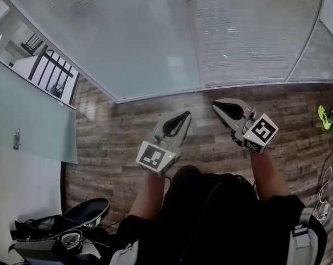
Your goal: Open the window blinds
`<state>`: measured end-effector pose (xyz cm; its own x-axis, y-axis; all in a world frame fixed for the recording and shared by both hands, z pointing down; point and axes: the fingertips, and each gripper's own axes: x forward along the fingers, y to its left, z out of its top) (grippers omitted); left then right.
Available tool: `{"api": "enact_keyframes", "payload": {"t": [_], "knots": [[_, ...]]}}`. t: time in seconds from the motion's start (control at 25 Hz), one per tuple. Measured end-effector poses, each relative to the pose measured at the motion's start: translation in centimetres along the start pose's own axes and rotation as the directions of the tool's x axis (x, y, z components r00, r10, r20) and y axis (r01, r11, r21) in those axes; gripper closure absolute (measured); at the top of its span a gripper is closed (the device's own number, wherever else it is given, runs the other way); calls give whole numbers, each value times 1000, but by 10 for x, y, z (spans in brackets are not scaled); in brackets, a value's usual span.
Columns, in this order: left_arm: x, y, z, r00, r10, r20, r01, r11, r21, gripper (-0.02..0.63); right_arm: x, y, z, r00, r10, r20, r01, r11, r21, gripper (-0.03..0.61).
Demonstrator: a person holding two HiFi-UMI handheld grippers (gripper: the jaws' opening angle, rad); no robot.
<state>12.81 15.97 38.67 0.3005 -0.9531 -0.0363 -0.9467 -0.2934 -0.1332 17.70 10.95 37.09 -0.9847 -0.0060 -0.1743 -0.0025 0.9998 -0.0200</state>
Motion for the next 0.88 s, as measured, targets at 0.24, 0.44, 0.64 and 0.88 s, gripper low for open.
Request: {"api": "enact_keyframes", "payload": {"t": [0.24, 0.44, 0.64, 0.88], "knots": [[4, 1, -2, 1000, -7, 9, 7, 1000, -17, 609, -9, -5, -13, 999, -17, -40, 16, 1000, -18, 574], [12, 1, 2, 1000, -26, -15, 26, 999, -43, 609, -6, -14, -9, 999, -32, -37, 31, 999, -12, 574], [17, 9, -1, 1000, -20, 17, 21, 999, -29, 609, 0, -19, -7, 998, -34, -45, 33, 999, -14, 574], [25, 23, 0, 1000, -17, 3, 17, 1000, -26, 609, 10, -31, -12, 998, -22, -53, 21, 1000, -15, 574]]}}
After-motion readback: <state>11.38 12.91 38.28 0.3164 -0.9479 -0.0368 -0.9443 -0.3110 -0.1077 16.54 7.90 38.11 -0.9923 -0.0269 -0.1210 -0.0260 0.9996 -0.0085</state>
